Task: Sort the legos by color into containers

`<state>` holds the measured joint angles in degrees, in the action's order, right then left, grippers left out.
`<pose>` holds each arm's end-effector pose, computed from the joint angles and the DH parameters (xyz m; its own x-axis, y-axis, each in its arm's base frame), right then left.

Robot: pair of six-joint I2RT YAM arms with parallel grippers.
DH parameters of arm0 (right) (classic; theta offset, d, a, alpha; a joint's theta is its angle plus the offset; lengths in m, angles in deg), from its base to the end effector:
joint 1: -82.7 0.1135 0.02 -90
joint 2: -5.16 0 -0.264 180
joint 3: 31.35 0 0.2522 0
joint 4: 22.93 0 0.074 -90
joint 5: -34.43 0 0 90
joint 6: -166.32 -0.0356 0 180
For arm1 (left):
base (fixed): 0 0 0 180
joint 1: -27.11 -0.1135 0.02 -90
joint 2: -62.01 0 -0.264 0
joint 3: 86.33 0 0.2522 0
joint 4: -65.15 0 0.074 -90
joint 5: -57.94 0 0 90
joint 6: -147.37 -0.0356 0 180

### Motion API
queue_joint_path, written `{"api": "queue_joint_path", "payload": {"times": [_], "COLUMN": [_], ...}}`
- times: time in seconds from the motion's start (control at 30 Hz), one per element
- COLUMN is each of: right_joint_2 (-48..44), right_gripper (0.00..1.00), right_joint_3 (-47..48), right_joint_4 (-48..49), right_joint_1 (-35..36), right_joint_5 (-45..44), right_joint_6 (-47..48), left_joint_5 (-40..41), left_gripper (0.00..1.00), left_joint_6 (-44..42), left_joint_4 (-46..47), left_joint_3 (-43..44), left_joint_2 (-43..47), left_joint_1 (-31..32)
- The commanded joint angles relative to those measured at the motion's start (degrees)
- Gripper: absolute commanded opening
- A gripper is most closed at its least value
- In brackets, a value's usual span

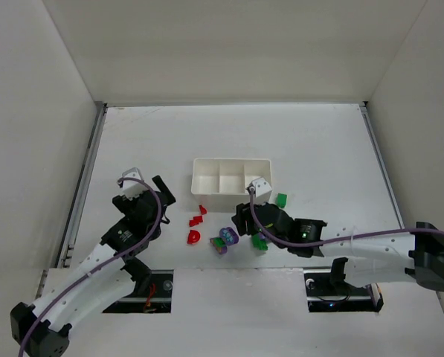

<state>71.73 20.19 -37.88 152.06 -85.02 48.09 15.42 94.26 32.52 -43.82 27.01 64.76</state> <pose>0.1043 0.2274 0.2379 -0.4696 -0.0783 -0.8794 -0.5024 0.8428 0.1933 0.1289 -0.0663 0.2563 -0.1995 -0.3585 -0.9120 -0.2942 0.9097 -0.2933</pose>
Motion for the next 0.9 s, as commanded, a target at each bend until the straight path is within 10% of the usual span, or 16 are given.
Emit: {"api": "queue_joint_path", "payload": {"times": [0.0, 0.43, 0.47, 0.53, 0.63, 0.73, 0.87], "right_joint_2": [-1.7, 8.1, 9.9, 14.1, 20.5, 27.1, 32.8], "right_gripper": [0.61, 0.13, 0.13, 0.16, 0.24, 0.39, 0.50], "right_joint_3": [1.2, 5.9, 7.0, 9.4, 13.4, 17.2, 20.5], "right_joint_4": [4.6, 9.0, 9.3, 10.2, 11.8, 12.7, 13.1], "right_joint_1": [-1.0, -4.7, -4.7, -4.7, -4.6, -4.6, -4.6], "right_joint_5": [0.4, 7.8, 7.7, 7.4, 7.0, 5.6, 4.1], "right_joint_6": [1.1, 1.2, 1.2, 1.2, 1.6, 2.1, 1.7], "left_joint_5": [1.2, 2.3, 1.9, 1.6, -0.1, -0.5, -2.6], "left_gripper": [1.00, 1.00, 0.89, 0.31, 0.12, 0.13, 0.39], "left_joint_6": [-1.1, 5.0, 5.4, 3.5, 4.4, 5.8, 6.8], "left_joint_4": [1.5, 5.2, 5.9, 6.2, 1.7, 0.8, 3.1], "left_joint_3": [2.1, -3.5, -4.2, -4.3, -2.6, -4.0, -8.5], "left_joint_2": [-0.4, 7.2, 7.4, 6.4, 3.7, 3.9, 7.5], "left_joint_1": [-1.1, -0.6, -0.5, -0.8, -0.7, 0.4, 2.9]}}
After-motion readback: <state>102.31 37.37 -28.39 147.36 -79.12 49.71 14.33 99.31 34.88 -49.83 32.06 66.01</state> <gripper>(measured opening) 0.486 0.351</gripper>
